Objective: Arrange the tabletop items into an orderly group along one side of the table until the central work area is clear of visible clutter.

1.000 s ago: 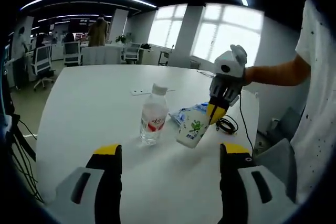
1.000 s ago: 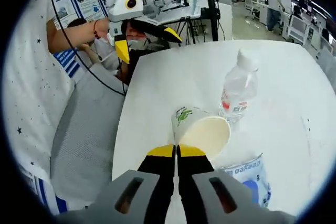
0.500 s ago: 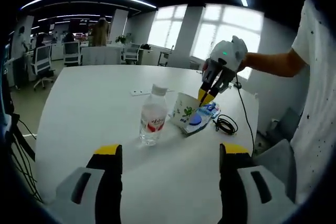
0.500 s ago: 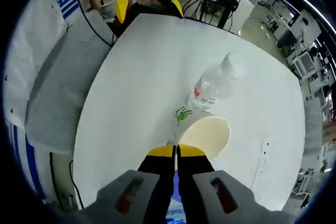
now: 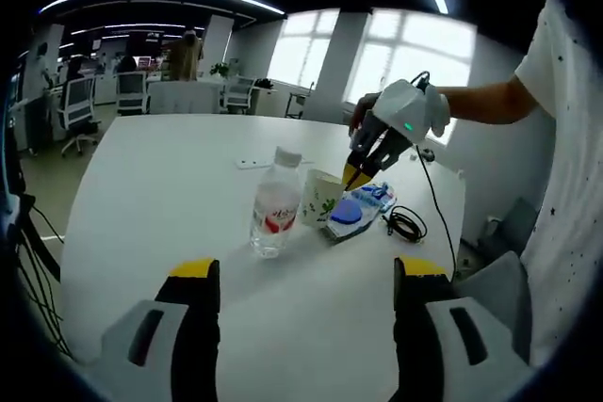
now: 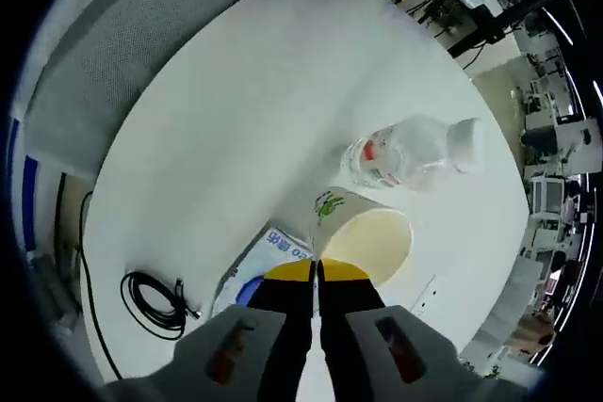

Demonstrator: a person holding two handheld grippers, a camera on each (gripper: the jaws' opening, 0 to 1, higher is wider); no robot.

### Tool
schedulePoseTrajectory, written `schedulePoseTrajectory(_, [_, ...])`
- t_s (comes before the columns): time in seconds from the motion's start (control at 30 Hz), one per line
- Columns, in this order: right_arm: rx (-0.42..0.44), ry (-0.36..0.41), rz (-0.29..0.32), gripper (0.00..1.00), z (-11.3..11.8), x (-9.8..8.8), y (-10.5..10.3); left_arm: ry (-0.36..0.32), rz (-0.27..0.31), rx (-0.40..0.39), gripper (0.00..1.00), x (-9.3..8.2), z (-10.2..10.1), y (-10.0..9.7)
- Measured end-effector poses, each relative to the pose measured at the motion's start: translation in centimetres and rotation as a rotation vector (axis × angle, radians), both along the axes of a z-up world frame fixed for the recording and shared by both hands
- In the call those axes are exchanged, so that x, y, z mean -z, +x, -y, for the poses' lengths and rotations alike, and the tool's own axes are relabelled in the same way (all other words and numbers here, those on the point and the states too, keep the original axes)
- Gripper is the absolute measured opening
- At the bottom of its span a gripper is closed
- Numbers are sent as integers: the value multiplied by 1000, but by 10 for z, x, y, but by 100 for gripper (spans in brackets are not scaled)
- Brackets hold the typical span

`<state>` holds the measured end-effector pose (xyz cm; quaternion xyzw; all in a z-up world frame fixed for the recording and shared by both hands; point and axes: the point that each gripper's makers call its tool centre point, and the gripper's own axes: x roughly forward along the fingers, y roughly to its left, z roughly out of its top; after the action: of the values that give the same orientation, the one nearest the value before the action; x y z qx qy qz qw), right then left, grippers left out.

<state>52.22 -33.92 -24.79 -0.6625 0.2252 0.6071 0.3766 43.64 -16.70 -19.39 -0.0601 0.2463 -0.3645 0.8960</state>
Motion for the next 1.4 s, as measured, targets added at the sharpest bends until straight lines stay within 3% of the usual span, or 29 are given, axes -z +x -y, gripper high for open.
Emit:
schedulePoseTrajectory(0.23, [-85, -59, 34, 0, -4, 15, 3, -4, -4, -3, 77, 2, 1, 0])
schedulePoseTrajectory(0.77, [-161, -115, 57, 0, -6, 32, 3, -11, -14, -7, 76, 6, 1, -3])
schedulePoseTrajectory(1.4, [-146, -125, 50, 0, -4, 40, 2, -7, -19, -9, 76, 8, -1, -4])
